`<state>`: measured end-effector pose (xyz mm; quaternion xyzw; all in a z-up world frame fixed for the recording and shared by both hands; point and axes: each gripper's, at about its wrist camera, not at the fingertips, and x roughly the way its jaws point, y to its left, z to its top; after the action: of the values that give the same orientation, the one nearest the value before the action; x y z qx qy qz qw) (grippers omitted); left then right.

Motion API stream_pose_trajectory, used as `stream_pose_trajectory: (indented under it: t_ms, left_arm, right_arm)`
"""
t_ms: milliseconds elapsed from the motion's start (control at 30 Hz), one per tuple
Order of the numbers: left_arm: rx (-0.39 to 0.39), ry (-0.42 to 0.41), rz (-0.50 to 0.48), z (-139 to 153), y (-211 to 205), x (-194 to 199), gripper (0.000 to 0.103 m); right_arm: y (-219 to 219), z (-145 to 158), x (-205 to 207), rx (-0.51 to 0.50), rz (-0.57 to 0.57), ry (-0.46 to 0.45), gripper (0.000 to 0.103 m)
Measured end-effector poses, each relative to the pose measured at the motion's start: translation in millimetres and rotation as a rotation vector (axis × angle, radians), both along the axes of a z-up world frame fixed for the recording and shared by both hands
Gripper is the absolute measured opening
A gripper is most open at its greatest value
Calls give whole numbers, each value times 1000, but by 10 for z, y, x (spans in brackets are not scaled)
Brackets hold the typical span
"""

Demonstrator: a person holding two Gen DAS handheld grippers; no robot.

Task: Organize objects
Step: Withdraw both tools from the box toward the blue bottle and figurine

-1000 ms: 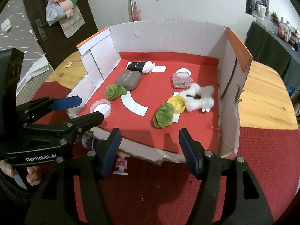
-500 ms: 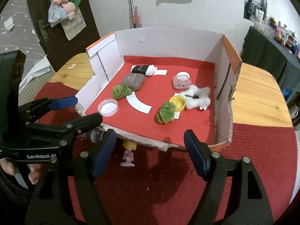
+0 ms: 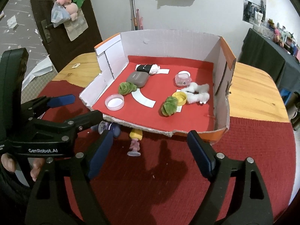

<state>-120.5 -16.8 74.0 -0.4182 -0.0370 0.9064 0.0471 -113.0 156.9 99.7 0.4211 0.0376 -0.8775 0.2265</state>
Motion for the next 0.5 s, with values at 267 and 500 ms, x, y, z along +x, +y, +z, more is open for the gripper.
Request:
stream_pose_trajectory:
  t_ms: [267,500]
  left_arm:
    - [4,-15,14,-67,-15,88,101]
    - [5,-30,34,-162,-60,165,102]
  right_arm:
    - [-4,-53,121,0,8,-9,84]
    - [-34,-151,204,8,13,-24,84]
